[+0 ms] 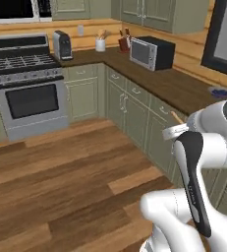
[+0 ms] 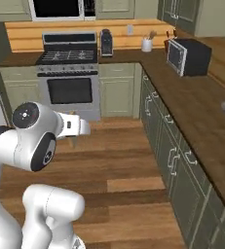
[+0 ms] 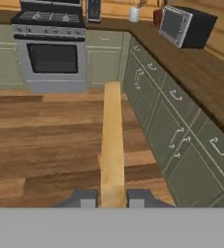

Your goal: Start the toaster. Once the lever pops up, take the bread to the plate on the dining counter.

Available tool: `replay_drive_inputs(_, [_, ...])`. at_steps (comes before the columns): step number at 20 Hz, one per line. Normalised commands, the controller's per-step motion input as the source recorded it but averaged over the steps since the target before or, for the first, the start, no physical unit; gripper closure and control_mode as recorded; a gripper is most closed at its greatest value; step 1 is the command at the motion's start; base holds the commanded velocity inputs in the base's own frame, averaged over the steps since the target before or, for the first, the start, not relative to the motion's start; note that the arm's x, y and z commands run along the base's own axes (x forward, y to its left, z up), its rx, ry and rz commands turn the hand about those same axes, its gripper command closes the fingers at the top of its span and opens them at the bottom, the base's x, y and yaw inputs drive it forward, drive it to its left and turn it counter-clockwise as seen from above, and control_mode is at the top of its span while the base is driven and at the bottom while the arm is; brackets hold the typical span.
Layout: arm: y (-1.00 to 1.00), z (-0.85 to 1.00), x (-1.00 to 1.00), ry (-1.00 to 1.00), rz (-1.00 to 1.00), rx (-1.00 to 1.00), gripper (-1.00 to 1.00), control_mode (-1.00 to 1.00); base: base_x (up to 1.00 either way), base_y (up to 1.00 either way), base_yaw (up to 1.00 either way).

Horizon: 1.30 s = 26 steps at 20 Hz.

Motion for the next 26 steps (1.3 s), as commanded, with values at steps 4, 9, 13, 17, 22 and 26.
replay_drive_inputs(4, [0.0,0.0,0.0,0.0,0.0,0.0,1.0,1.0,0.0,0.0,0.99])
replay_drive_inputs(9, [0.0,0.0,0.0,0.0,0.0,0.0,1.0,1.0,0.0,0.0,1.0])
replay_drive_inputs(13, [0.0,0.0,0.0,0.0,0.0,0.0,1.0,1.0,0.0,0.0,0.96])
replay_drive_inputs(17, [0.0,0.0,0.0,0.0,0.0,0.0,1.0,1.0,0.0,0.0,0.9])
replay_drive_inputs(22, [0.0,0.0,0.0,0.0,0.0,0.0,1.0,1.0,0.05,0.0,0.77])
replay_drive_inputs(26, [0.0,0.0,0.0,0.0,0.0,0.0,1.0,1.0,0.59,-0.39,0.35])
